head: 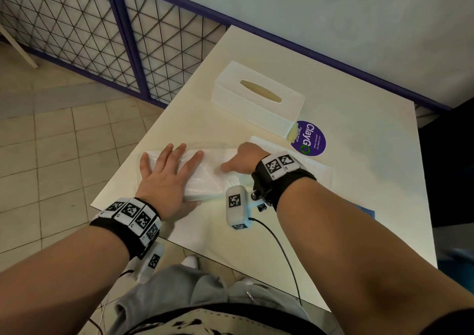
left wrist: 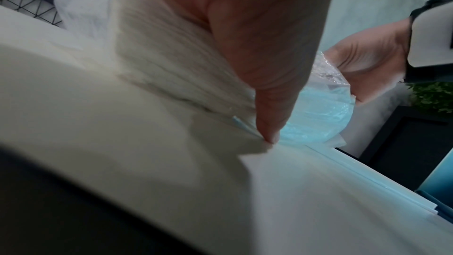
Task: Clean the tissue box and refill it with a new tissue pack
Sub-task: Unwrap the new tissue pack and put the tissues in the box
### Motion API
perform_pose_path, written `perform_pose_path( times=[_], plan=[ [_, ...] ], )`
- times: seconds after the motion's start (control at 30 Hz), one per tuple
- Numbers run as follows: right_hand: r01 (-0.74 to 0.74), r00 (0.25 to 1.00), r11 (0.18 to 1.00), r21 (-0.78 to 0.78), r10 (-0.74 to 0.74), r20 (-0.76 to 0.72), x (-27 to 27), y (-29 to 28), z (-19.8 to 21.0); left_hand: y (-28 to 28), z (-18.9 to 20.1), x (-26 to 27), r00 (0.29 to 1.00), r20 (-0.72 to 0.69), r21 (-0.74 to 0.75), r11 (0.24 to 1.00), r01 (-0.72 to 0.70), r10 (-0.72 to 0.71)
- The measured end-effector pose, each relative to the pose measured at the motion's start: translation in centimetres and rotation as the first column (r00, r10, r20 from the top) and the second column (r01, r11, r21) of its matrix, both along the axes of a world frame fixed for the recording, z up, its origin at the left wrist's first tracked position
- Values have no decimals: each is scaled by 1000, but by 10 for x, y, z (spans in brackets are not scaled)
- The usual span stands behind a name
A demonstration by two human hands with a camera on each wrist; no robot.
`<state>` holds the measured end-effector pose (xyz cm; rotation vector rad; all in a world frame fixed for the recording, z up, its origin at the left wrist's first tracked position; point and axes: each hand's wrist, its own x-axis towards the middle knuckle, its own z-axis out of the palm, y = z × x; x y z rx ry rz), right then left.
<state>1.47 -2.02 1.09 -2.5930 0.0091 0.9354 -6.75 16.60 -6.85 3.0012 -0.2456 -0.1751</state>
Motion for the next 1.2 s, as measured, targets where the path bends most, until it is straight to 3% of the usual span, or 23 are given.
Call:
perform_pose_path(
  times=[0.1, 0.27, 0.43, 0.57, 0.73, 0.83, 0.9, 0.97, 1.03, 1.07, 1.1, 1.13, 1.2],
  plan=[
    [88, 988, 996, 10, -85, -129, 1, -8, -1, -2, 1, -1, 1000, 1, -1, 1000, -5, 5],
    [172, 979, 984, 48, -165, -117, 1, -11, 0, -4, 4, 0, 999, -1, -18, 999, -32, 32],
    [374, 925, 917, 137, -359, -122, 2, -27, 7, -2, 4, -1, 998, -24, -28, 998, -57, 56],
    [465, 881, 839, 282, -471, -51, -3, -51, 14, -1, 4, -4, 997, -48, -36, 997, -70, 69],
    [402, 884, 857, 324, -455, 106, -13, -90, 56, -4, 15, -1, 975, -209, 22, 998, -67, 70],
    [335, 853, 848, 409, -458, 249, -17, -117, 96, -18, 39, 9, 989, -128, -165, 981, -99, 78],
    [279, 836, 833, 478, -456, 307, -21, -134, 113, -36, 57, 23, 994, -47, -482, 870, -105, 94],
    [261, 818, 779, 570, -492, 299, -26, -149, 119, -58, 68, 43, 984, -165, -800, 575, -171, 62],
    [282, 793, 696, 660, -557, 248, -33, -162, 112, -80, 74, 61, 948, -310, -919, 276, -281, -67],
    [295, 778, 671, 681, -582, 236, -37, -168, 105, -90, 76, 68, 930, -348, -927, 190, -322, -120],
    [310, 765, 652, 692, -603, 225, -41, -173, 95, -100, 77, 74, 917, -371, -924, 152, -350, -144],
    [328, 754, 628, 706, -624, 205, -46, -178, 85, -109, 76, 78, 911, -390, -916, 159, -368, -136],
    [381, 720, 581, 719, -674, 163, -54, -186, 59, -127, 71, 82, 917, -395, -896, 246, -370, -61]
  ],
)
